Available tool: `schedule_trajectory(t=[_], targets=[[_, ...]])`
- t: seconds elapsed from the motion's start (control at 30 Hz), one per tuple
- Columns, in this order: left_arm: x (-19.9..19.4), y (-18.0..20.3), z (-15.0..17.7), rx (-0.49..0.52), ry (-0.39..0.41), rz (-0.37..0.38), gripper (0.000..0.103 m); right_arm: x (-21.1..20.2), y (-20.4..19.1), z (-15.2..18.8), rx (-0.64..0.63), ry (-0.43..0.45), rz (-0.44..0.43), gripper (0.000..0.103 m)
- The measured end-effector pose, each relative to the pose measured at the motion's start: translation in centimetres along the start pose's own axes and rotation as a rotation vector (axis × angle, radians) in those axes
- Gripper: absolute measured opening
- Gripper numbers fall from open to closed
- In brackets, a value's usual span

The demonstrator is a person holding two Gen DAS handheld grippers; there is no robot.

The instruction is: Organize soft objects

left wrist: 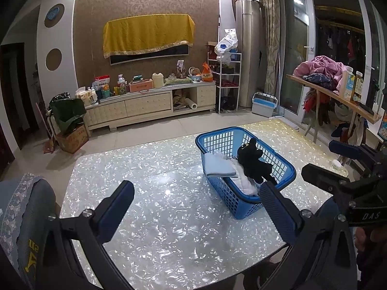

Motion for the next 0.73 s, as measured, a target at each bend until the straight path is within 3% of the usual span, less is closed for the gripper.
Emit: schedule_trajectory(t=[0.73], targets=[[-0.27, 0.14, -0.01, -0.006, -0.002, -0.002, 0.103, -0.28, -0.1, 0.47, -0.002, -0.01, -0.009, 0.103]])
Point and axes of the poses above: each gripper's, at about its wrist camera, not at the fingertips, and x roughly the way its jaws point, y to its right, z to its underside, the point moved 8 cm from there along x, roughly the way its jaws point, and after that the axes turned 6 degrees about -x, right-handed, at the moved point
